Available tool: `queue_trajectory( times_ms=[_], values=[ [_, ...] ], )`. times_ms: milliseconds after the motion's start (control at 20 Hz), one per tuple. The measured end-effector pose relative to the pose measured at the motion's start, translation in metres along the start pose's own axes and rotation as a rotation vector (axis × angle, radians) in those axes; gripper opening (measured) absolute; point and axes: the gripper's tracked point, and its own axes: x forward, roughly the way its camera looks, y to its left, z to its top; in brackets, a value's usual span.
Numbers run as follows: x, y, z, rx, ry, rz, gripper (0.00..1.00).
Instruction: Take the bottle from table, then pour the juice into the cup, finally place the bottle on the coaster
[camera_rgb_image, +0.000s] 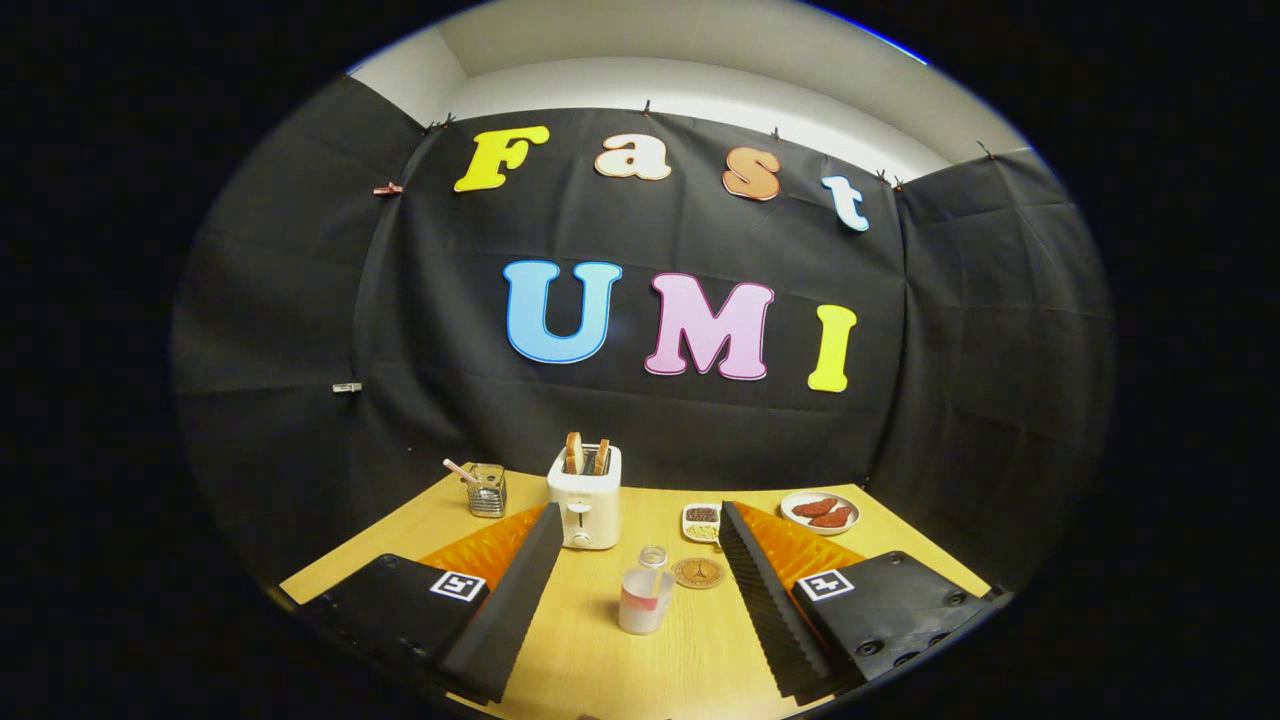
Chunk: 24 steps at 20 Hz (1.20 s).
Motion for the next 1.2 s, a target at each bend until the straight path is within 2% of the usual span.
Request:
queue_trajectory(
  times_ms=[300, 450, 650, 1200],
  values=[
    [0.010, 0.011, -0.015, 0.014, 0.011, -0.012, 0.97],
    [0.015, 0.000, -0.013, -0.019, 0.010, -0.070, 0.97],
    [0.030, 0.011, -0.016, -0.001, -0.003, -0.054, 0.97],
    [0.067, 0.027, -0.071, -0.097, 0.092, -0.041, 0.97]
  ],
)
